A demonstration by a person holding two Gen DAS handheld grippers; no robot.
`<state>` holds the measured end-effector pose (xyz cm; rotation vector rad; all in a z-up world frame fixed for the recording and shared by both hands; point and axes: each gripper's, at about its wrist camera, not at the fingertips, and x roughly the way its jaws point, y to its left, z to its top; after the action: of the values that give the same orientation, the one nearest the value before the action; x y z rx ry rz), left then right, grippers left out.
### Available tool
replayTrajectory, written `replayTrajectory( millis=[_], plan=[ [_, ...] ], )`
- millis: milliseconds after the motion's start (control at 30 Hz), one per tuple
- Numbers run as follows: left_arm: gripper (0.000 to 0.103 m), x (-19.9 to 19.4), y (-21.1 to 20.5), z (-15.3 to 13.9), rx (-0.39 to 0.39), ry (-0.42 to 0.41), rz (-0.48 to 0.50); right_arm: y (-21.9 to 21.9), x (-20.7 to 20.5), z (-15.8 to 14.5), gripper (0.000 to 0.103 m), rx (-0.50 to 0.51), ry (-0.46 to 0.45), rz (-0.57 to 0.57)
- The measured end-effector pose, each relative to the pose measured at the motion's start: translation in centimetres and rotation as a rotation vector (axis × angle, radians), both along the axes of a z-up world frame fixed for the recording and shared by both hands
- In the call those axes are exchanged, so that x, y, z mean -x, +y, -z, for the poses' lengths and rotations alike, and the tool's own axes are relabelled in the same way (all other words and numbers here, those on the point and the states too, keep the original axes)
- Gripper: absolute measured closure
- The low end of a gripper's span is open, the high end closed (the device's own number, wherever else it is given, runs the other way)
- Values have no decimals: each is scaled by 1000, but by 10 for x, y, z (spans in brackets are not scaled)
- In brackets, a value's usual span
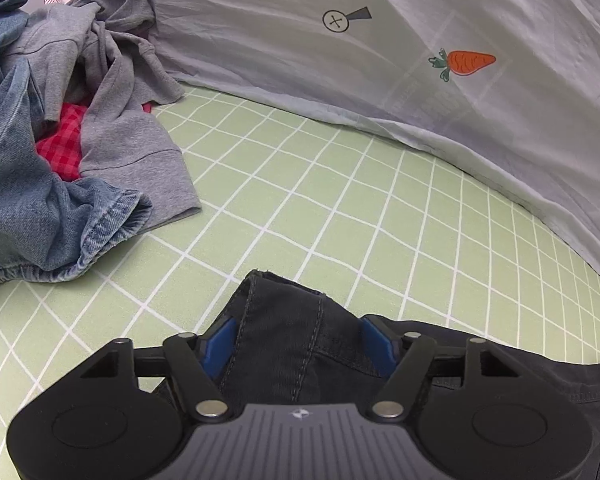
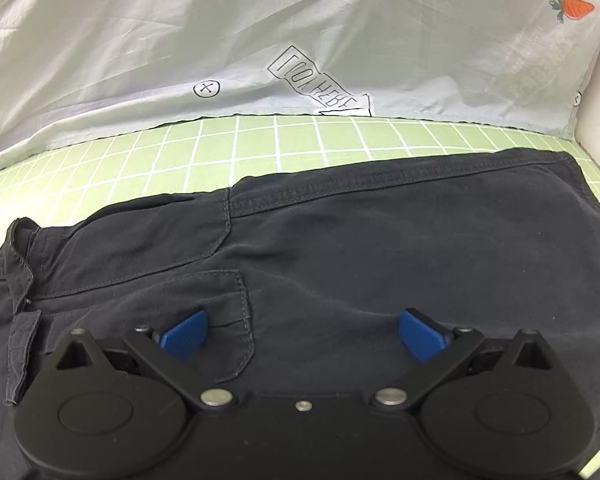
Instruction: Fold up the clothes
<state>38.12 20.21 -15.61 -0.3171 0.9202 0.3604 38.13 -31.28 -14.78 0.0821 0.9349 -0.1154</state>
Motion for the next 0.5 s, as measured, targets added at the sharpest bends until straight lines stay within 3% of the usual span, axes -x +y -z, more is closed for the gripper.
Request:
replayTrajectory(
  millis=[33,200,500],
  plan=[
    [61,-1,1,4,-1,2,-9,0,0,1,0,2,-3,-6],
    [81,3,3,5,-8,-30,37,3,-17,8,0,14,-28,14],
    [84,-5,16,8,-18,-51,-15,16,-71,21,0,13,-34,-63]
  ],
)
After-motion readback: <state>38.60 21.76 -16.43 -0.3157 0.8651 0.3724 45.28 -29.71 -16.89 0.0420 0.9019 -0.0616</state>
